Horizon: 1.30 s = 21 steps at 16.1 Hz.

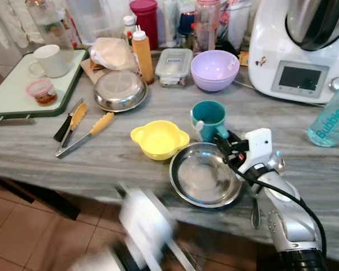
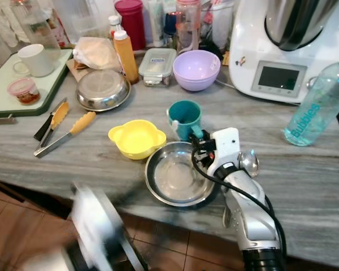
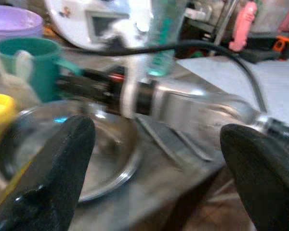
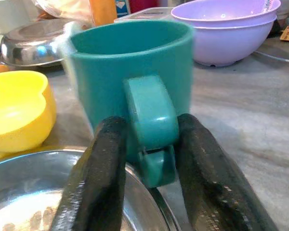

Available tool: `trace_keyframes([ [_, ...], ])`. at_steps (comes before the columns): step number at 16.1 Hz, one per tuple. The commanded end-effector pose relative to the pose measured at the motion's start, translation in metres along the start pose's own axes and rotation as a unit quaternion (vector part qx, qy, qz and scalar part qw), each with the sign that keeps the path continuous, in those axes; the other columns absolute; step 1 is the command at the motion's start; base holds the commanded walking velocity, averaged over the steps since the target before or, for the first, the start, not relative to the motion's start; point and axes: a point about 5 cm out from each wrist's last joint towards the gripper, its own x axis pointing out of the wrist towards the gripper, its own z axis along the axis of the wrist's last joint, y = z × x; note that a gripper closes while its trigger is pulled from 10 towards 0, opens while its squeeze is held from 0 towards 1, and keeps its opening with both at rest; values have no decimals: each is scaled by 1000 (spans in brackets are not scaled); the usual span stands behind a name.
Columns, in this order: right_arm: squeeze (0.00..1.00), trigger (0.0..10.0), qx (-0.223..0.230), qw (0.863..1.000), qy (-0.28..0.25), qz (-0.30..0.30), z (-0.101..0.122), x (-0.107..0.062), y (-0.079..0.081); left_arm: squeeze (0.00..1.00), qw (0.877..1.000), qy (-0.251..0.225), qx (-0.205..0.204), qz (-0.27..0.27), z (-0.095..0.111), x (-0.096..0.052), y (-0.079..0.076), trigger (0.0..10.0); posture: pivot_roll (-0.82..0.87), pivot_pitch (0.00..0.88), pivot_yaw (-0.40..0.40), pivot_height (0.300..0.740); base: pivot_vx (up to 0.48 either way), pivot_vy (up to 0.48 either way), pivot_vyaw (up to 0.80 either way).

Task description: Setting the table

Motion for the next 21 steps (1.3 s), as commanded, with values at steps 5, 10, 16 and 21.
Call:
trace_keyframes([
  [5, 1000, 10000, -41, 999, -19, 3, 8, 2, 8, 0, 996, -5, 39, 84, 5, 20, -38, 10000, -50, 128, 96, 740, 0, 0, 0],
  [10, 1000, 10000, -63, 997, -39, 6, 19, 3, 13, 0, 969, 11, 95, 228, 3, 29, 156, 10000, -59, 121, 90, 740, 0, 0, 0],
  [16, 1000, 10000, -65, 997, -40, -4, 18, 0, 10, 0, 968, 47, 77, 236, -47, 3, 204, 10000, -73, 122, 98, 740, 0, 0, 0],
  [21, 1000, 10000, -74, 996, -39, -19, 17, -5, 6, 0, 967, 44, 100, 228, -51, -11, 217, 10000, -75, 119, 97, 740, 0, 0, 0],
])
